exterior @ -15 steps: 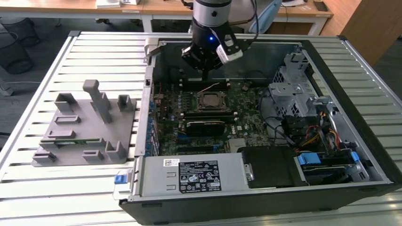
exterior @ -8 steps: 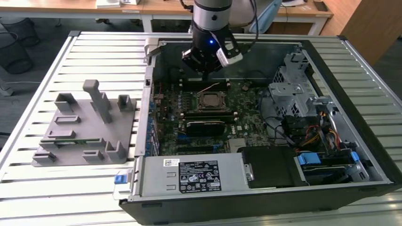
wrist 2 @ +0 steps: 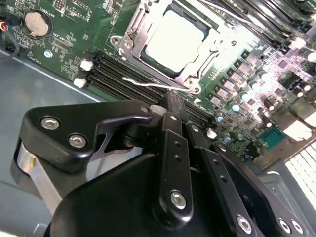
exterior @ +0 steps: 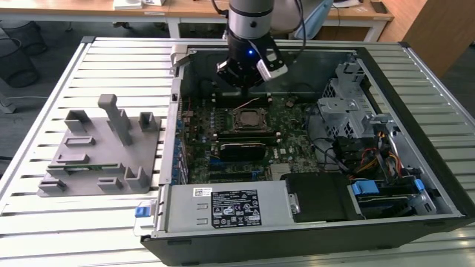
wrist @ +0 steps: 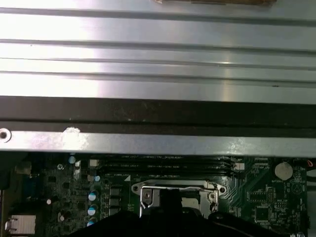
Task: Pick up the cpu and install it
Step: 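Install the first cpu locking lever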
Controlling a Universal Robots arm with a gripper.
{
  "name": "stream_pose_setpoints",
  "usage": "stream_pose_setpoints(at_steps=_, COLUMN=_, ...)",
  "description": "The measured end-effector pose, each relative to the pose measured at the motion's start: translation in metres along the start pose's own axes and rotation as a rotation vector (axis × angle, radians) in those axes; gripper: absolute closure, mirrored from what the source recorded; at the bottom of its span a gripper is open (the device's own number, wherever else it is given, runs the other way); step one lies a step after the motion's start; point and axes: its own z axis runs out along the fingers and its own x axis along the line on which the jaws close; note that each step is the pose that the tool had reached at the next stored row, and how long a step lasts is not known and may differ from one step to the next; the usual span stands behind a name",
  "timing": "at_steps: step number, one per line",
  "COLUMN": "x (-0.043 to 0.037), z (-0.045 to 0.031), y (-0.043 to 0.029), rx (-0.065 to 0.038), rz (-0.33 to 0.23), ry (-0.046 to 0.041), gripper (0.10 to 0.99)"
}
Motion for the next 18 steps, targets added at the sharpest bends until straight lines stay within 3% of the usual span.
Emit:
stream_pose_setpoints(at_steps=7, x=-0.0067, z=0.0083, y=0.0000, rx=-0.009, rz=0.000, ry=0.0014, gripper=0.980)
stream_pose_setpoints(at_steps=18, x=-0.0102, z=0.0171, y=0.0040, rx=-0.009, rz=0.000, ry=0.0035, gripper=0.980)
